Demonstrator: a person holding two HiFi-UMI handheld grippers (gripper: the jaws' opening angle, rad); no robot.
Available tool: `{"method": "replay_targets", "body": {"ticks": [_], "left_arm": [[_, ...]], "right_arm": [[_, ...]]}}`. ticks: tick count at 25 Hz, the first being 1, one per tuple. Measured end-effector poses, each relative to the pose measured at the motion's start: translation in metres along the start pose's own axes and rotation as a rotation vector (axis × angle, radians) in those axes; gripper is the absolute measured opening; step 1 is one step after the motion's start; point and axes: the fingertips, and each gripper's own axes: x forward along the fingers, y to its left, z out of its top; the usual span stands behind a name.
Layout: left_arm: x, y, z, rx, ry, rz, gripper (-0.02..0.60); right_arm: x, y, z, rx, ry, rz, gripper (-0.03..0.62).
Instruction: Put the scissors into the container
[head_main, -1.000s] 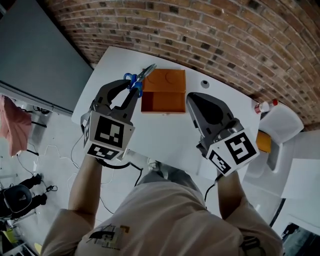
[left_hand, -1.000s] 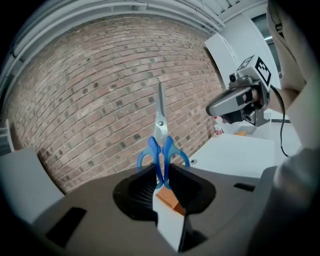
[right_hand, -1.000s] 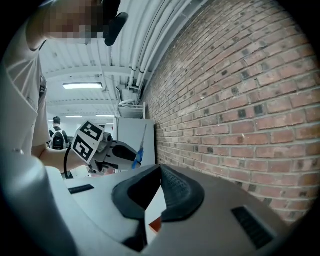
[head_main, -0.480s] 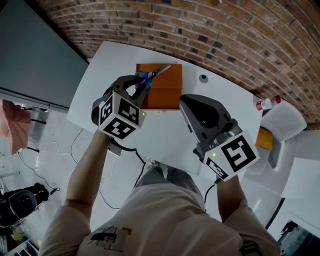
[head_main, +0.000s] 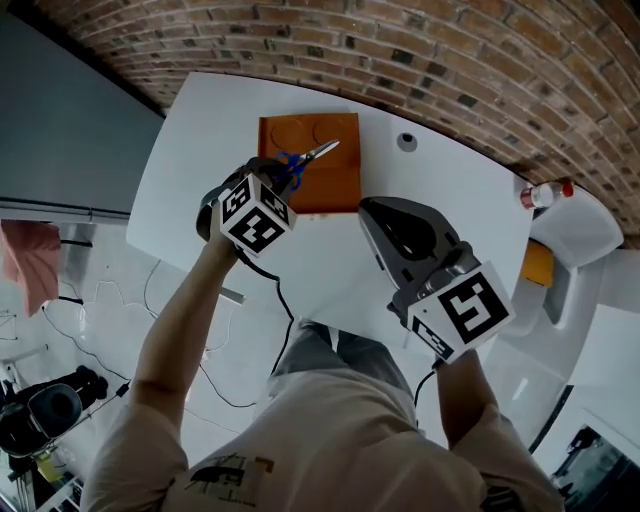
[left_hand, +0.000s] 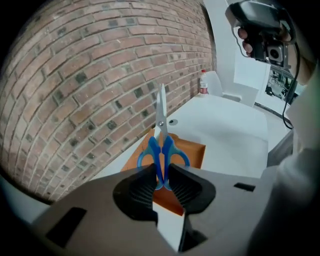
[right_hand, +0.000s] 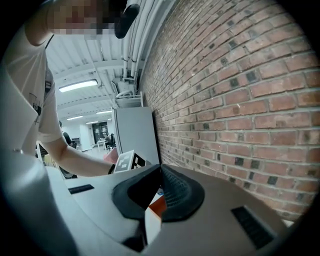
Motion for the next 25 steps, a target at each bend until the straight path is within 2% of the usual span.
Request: {"method": "replay_targets", "body": {"ticks": [9, 16, 25], "left_arm": [[0.059, -0.024, -0.027, 0.039, 0.117, -0.105, 0.081], [0.093, -0.042, -0.038, 0.062, 0.188, -0.191, 0.081], [0.125, -0.056, -0.058, 0.193, 0.349, -0.250, 0.081]], "right_arm": [[0.017, -0.017, -0.034, 0.050, 0.057, 0.004, 0.009], [0.025, -0.038, -0.049, 0.081, 0.072, -0.033, 0.009], [0.037, -0.058, -0.069, 0.126, 0.105, -0.044, 0.009]]}}
